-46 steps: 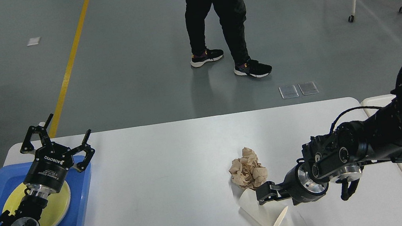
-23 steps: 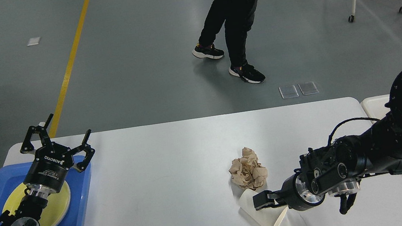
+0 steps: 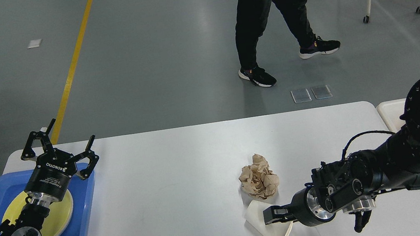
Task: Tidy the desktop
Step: 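Lift the tall white paper cup and drop it into the bin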
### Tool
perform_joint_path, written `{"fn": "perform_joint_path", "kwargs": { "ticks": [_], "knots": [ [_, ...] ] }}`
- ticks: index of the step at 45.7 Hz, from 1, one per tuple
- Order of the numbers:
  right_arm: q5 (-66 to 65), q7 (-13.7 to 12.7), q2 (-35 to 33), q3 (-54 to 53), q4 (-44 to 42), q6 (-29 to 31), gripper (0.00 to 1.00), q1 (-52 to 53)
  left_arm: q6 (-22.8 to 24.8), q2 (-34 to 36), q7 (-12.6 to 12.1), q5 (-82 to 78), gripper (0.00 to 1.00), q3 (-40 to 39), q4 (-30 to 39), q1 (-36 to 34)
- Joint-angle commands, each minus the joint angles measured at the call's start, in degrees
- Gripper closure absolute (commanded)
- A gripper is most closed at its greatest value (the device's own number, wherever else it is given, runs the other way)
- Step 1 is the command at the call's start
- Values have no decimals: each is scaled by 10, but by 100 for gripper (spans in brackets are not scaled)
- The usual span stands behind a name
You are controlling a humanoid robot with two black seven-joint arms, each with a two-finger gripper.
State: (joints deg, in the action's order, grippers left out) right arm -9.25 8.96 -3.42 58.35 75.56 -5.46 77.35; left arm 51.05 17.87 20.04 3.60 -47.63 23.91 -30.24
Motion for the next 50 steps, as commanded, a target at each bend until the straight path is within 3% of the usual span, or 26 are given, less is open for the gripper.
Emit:
{"fn": "perform_joint_path", "kwargs": {
  "ticks": [1, 19, 23, 34, 37, 45, 50],
  "knots": [
    [1, -1, -6, 0, 6, 3, 100, 6, 0, 0, 0, 0, 0, 0, 0, 0],
    [4, -3, -80, -3, 59, 40, 100, 68, 0, 1, 0, 0, 0, -1, 0, 0],
    [4, -4, -138, -3, 85, 102, 100, 137, 0, 1, 0, 0, 0, -1, 0, 0],
    [-38, -1, -344, 45, 69, 482, 100, 479, 0, 1, 0, 0, 0, -1, 0, 0],
    [-61, -1, -386, 51, 56, 550, 100, 553, 0, 1, 0, 0, 0, -1, 0, 1],
    [-210, -1, -444, 77, -15, 573, 100, 587, 0, 1, 0, 0, 0, 0, 0, 0],
    [-284, 0, -474, 76, -104, 537, 100, 495, 0, 1, 0, 0, 0, 0, 0, 0]
  ]
}}
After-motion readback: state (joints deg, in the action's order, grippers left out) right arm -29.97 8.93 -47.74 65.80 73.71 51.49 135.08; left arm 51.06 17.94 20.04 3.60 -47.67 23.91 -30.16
